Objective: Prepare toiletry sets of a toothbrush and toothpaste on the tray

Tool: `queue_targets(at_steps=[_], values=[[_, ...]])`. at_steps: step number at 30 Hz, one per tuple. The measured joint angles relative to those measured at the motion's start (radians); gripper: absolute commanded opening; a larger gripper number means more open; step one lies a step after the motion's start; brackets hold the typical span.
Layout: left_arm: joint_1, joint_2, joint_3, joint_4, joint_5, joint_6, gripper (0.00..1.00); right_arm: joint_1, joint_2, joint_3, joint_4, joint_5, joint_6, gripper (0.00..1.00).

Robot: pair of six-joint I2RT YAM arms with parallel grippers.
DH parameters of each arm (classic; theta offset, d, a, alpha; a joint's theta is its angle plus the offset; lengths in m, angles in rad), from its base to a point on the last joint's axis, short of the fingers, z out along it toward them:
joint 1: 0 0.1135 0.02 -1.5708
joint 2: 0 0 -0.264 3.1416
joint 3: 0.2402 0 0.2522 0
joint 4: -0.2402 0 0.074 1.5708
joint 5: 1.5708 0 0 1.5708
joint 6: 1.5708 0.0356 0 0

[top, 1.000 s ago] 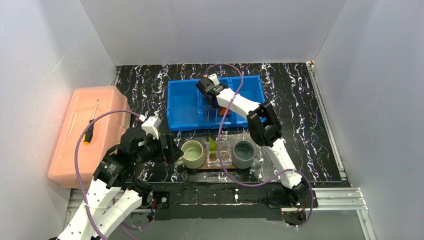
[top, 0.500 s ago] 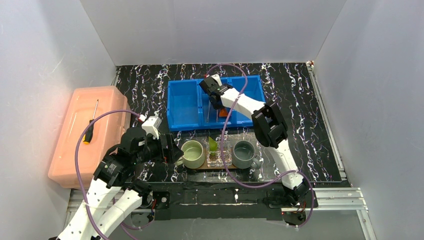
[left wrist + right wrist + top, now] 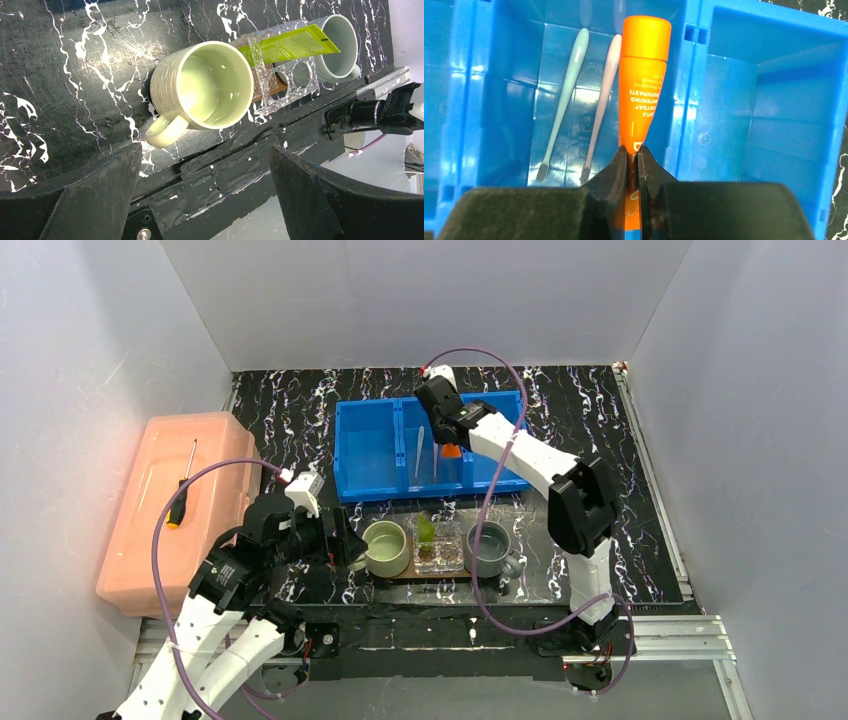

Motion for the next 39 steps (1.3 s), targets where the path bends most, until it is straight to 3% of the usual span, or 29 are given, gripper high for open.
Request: queue_targets(at_steps=[24, 39], values=[[0.0, 0.06, 0.008, -0.001, 0.025, -0.011, 0.98, 0.095, -0.658, -0.417, 0.133, -0.384, -0.18, 0.01], [0.0, 0.14, 0.206, 0.023, 0.195, -0.214, 0.98, 0.238, -0.889, -0.601, 0.134, -0.558, -0.323, 0.01]])
